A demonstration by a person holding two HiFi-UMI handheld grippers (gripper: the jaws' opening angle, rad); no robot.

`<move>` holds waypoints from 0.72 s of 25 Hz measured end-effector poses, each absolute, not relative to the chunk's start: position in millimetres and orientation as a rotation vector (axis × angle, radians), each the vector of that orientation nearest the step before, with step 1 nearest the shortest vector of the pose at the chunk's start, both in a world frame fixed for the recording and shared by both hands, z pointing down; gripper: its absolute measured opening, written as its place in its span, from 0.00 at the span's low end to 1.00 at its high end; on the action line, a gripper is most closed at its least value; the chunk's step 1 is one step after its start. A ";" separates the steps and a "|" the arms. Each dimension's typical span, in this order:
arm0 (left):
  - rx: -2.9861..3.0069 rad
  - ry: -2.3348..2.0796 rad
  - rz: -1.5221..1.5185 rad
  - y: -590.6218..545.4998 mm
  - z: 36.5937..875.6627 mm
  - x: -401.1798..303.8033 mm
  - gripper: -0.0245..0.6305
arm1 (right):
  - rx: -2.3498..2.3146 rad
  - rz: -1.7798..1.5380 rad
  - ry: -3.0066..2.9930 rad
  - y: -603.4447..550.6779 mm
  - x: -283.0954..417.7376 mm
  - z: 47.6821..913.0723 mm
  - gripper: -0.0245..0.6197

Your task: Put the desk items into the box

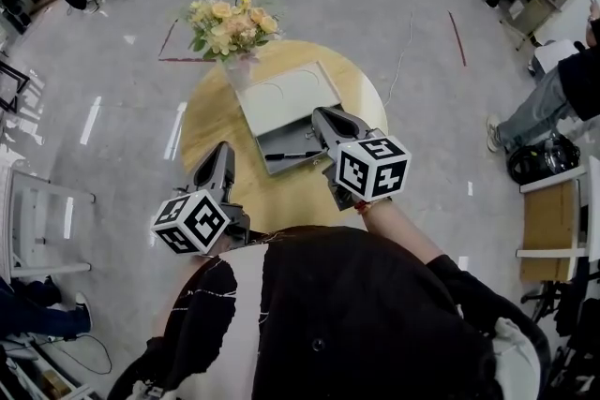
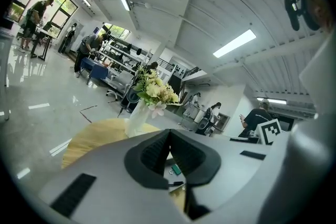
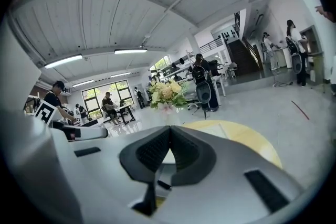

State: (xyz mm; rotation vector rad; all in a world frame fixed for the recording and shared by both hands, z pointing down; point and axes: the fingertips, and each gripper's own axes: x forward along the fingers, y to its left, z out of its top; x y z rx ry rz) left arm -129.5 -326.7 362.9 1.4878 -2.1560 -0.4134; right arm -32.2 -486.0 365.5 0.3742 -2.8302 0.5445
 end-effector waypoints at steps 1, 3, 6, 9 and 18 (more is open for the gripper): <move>1.485 -2.155 -0.409 -326.7 364.0 -129.5 0.05 | 0.372 0.549 -2.826 -486.0 -32.4 367.7 0.05; 1.479 -2.152 -0.400 -326.6 366.7 -129.0 0.05 | 0.371 0.556 -2.818 -486.0 -32.4 372.5 0.05; 1.475 -2.149 -0.389 -325.6 368.1 -127.7 0.05 | 0.370 0.561 -2.802 -485.5 -32.1 378.0 0.05; 1.469 -2.152 -0.386 -324.0 367.8 -128.9 0.05 | 0.365 0.559 -2.793 -484.1 -33.9 379.9 0.05; 1.462 -2.156 -0.384 -319.9 369.8 -130.7 0.05 | 0.365 0.564 -2.795 -483.1 -36.4 382.9 0.05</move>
